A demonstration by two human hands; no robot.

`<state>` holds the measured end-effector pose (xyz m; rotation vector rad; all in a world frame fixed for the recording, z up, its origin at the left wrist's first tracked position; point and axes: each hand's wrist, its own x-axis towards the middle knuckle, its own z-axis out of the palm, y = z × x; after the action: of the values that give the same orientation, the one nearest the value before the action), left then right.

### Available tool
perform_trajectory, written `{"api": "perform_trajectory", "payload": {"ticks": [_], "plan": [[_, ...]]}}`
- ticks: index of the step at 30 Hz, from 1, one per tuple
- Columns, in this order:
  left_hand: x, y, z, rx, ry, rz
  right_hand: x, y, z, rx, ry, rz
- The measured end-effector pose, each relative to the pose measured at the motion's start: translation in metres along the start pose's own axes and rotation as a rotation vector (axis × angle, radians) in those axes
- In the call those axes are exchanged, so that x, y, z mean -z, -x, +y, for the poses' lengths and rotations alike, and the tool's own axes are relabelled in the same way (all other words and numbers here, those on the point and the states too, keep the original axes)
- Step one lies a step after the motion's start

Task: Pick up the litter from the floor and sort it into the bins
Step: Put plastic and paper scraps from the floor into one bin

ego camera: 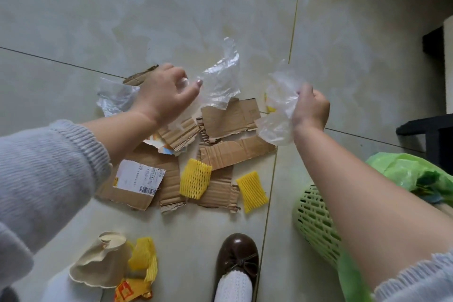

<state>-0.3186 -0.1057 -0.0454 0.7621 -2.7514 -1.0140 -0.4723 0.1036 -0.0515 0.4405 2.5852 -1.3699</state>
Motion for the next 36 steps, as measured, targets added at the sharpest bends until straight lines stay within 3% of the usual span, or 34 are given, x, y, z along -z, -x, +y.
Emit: {"api": "perform_trajectory", "payload": {"ticks": [3,6,9,11,13,15,18,23,25,30,36], "plan": [[0.015,-0.008,-0.018,0.082,-0.074,0.111,-0.020,0.003,-0.016,0.101,0.037,-0.116],[0.032,-0.018,-0.042,0.253,-0.069,0.249,-0.047,0.007,-0.031,0.099,-0.087,-0.228],[0.044,-0.021,-0.071,0.291,-0.067,0.255,-0.073,0.013,-0.041,0.161,-0.059,-0.318],[0.045,-0.017,-0.090,0.237,-0.109,0.062,-0.089,0.018,-0.043,0.251,0.142,-0.497],[0.040,-0.009,-0.107,0.162,-0.262,-0.239,-0.106,0.017,-0.037,0.412,0.516,-0.699],[0.033,-0.001,-0.123,0.109,-0.371,-0.394,-0.122,0.016,-0.029,0.535,0.828,-0.788],[0.022,0.006,-0.140,0.104,-0.361,-0.339,-0.136,0.013,-0.018,0.567,1.032,-0.769],[0.017,0.009,-0.146,0.038,-0.271,-0.105,-0.143,0.016,-0.012,0.668,1.110,-0.549],[0.018,0.009,-0.141,0.064,-0.209,-0.034,-0.144,0.020,-0.014,0.691,1.158,-0.547],[0.032,0.007,-0.118,0.139,-0.113,0.074,-0.130,0.041,-0.023,0.701,0.922,-0.531],[0.054,0.019,-0.069,0.294,0.099,0.172,-0.074,0.083,-0.044,0.412,0.480,-0.592]]}}
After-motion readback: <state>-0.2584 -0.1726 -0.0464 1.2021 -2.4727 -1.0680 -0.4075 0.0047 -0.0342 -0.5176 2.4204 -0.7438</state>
